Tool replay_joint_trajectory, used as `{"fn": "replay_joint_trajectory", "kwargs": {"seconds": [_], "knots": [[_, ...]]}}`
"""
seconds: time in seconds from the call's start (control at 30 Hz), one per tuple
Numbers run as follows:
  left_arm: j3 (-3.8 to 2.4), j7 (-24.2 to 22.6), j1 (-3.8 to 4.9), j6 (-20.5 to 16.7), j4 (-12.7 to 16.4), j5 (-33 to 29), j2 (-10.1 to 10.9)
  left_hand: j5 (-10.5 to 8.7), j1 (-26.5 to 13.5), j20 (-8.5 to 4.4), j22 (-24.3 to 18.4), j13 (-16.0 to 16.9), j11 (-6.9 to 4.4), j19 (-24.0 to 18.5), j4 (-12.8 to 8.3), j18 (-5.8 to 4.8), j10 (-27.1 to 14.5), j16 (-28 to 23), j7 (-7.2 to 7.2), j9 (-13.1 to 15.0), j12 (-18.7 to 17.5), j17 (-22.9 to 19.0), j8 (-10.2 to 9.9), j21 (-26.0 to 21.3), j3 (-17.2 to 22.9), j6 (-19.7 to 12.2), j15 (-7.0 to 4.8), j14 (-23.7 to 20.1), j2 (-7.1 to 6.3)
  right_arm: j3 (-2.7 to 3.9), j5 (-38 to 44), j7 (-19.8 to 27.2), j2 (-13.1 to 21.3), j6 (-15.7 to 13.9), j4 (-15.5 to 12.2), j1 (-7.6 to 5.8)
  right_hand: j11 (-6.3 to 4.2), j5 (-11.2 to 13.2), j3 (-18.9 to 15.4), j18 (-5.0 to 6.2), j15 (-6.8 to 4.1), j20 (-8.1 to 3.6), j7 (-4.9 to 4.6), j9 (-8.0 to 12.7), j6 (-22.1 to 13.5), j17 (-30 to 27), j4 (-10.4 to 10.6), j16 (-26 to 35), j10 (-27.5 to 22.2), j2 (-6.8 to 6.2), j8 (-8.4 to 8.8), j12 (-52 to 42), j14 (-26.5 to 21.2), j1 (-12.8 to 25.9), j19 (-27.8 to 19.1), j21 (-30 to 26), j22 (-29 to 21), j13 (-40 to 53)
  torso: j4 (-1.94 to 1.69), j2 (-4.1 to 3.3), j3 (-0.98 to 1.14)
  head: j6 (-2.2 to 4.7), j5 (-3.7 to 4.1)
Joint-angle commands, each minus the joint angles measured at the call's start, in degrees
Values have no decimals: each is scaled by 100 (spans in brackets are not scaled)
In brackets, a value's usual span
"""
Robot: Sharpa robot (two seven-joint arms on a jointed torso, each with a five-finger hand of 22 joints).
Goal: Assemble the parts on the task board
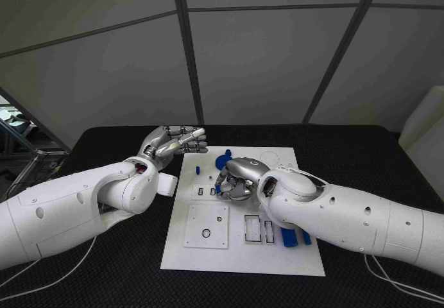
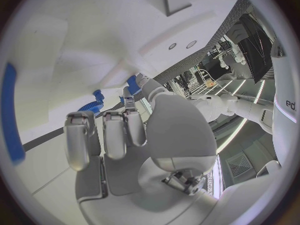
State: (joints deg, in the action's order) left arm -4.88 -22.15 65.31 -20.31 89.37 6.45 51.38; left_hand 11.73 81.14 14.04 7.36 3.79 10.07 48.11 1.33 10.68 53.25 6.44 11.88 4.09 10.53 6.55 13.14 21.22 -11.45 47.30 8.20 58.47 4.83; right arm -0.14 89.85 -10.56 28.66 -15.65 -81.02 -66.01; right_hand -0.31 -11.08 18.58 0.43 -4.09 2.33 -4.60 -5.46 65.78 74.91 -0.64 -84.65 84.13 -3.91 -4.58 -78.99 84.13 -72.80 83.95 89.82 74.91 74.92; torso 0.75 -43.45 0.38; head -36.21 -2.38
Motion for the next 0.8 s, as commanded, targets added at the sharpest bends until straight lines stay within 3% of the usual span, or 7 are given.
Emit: {"fn": "replay_joint_trajectory", "kwargs": {"seconds": [0.03,0.23,0.8], "knots": [[-6,-12,8,67,1,21,-2,-31,34,27,-7,-3,25,3,-25,-36,1,-40,51,-5,-21,8,-28,-37,10,-10,19,-11,11,-26,73,-102,14,202,16,19,-8,21,-18,-43,-19,-14,48,-131,62,409,-18,30,-56,-11,-4,48,352,71,605,18,1509,361,1,0,1,-2,4],[-6,-16,8,61,-6,21,-5,-31,34,27,-7,-3,25,3,-25,-36,1,-40,51,-5,-21,8,-28,-37,10,-10,19,-11,11,-26,80,-128,22,146,16,19,56,14,-37,-42,24,16,-35,-88,-156,377,-39,53,-133,-90,113,166,344,159,604,17,1508,254,3,1,0,-1,9],[-6,-9,8,67,-13,21,-7,-31,34,27,-7,-3,25,3,-25,-36,1,-40,51,-5,-21,8,-28,-37,10,-10,19,-11,11,-26,82,-143,11,-79,20,19,170,56,-100,-36,123,113,-161,26,-610,346,-40,77,-246,-267,116,331,337,352,588,4,1484,103,1,1,0,-3,19]]}}
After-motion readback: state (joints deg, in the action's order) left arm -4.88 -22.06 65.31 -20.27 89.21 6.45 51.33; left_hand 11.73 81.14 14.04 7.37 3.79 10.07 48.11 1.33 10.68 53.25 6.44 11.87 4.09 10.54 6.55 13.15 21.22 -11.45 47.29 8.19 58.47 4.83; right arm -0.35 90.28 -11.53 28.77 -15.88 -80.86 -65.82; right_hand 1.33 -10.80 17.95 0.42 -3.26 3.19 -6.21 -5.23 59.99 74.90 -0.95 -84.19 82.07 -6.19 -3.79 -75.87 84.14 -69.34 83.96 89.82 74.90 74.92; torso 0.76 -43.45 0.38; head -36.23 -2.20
